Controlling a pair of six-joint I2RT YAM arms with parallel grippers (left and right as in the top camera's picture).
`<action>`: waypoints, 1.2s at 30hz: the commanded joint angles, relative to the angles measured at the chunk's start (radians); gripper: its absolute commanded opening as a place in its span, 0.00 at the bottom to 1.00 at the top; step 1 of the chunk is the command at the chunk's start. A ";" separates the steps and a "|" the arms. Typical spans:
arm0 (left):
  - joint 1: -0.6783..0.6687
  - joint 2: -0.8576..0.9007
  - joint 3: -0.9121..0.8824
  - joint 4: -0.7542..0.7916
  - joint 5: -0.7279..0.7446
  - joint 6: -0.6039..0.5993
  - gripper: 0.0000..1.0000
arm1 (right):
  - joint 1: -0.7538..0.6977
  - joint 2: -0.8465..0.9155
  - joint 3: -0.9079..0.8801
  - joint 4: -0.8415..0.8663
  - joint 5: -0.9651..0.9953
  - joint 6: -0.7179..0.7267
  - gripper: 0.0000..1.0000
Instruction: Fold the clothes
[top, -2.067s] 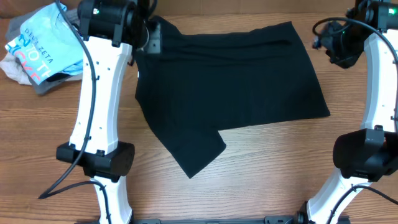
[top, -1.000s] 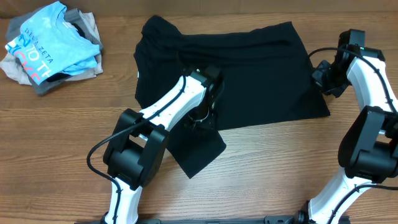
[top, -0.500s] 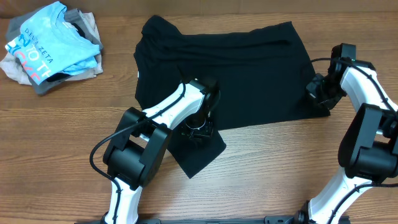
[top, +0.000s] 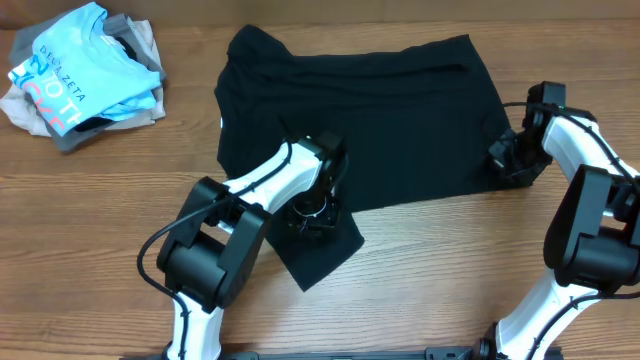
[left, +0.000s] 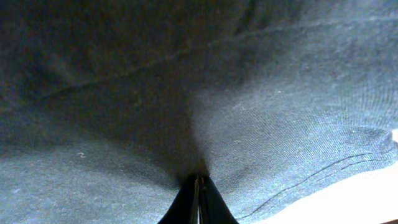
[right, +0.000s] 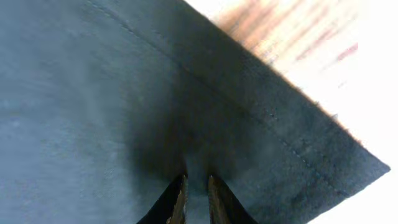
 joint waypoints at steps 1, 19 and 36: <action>-0.004 0.043 -0.087 0.020 0.008 -0.018 0.04 | 0.002 0.001 -0.042 0.008 0.022 0.027 0.15; -0.002 0.042 -0.105 -0.133 -0.027 -0.033 0.04 | -0.025 -0.001 -0.062 -0.154 0.034 0.243 0.04; -0.002 -0.167 -0.105 -0.265 -0.078 -0.102 0.04 | -0.030 -0.303 -0.062 -0.389 0.174 0.391 0.04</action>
